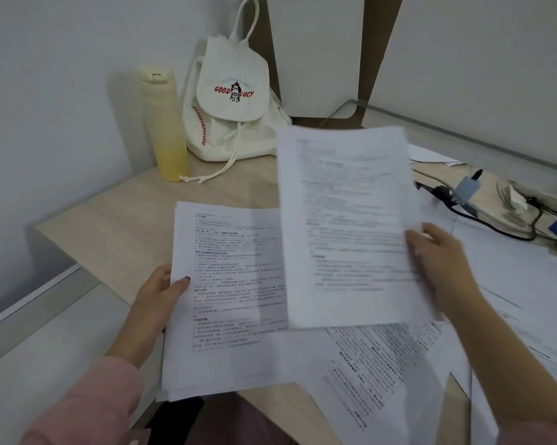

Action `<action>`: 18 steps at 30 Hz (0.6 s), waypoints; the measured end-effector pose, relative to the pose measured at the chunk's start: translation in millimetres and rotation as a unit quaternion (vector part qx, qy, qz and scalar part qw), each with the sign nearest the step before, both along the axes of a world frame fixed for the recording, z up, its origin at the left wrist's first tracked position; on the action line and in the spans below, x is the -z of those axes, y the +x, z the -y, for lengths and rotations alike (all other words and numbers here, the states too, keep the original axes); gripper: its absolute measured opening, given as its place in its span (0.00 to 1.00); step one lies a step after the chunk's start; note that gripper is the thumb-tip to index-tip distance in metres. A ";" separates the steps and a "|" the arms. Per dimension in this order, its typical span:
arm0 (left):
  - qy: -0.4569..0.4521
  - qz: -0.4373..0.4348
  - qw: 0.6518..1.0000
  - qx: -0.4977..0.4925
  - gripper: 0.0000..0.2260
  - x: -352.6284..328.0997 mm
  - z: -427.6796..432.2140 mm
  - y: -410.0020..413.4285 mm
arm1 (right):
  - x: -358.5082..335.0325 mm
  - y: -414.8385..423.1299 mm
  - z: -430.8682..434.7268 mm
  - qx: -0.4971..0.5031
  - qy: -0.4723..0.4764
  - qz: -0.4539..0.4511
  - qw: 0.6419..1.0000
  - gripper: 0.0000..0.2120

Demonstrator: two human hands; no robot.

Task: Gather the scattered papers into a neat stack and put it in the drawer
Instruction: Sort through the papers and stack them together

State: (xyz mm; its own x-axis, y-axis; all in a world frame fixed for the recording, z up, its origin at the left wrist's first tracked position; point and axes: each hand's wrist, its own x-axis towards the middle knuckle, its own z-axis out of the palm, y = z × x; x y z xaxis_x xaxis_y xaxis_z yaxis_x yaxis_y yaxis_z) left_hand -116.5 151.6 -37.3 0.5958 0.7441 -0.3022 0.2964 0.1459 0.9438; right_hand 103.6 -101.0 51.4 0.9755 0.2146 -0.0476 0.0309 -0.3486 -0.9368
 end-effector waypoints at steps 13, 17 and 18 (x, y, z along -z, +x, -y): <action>0.011 -0.020 1.000 0.000 0.14 -1.3 2.7 7.4 | 76.6 -64.0 -59.1 -0.169 -0.144 -0.075 0.972 0.15; 0.038 -0.022 0.999 0.013 0.17 3.2 5.4 7.7 | 70.6 -68.3 -37.9 -0.146 -0.111 -0.077 0.980 0.16; 0.041 -0.020 0.999 0.015 0.17 3.5 5.0 7.7 | 68.9 -67.2 -28.1 -0.130 -0.113 -0.068 0.983 0.16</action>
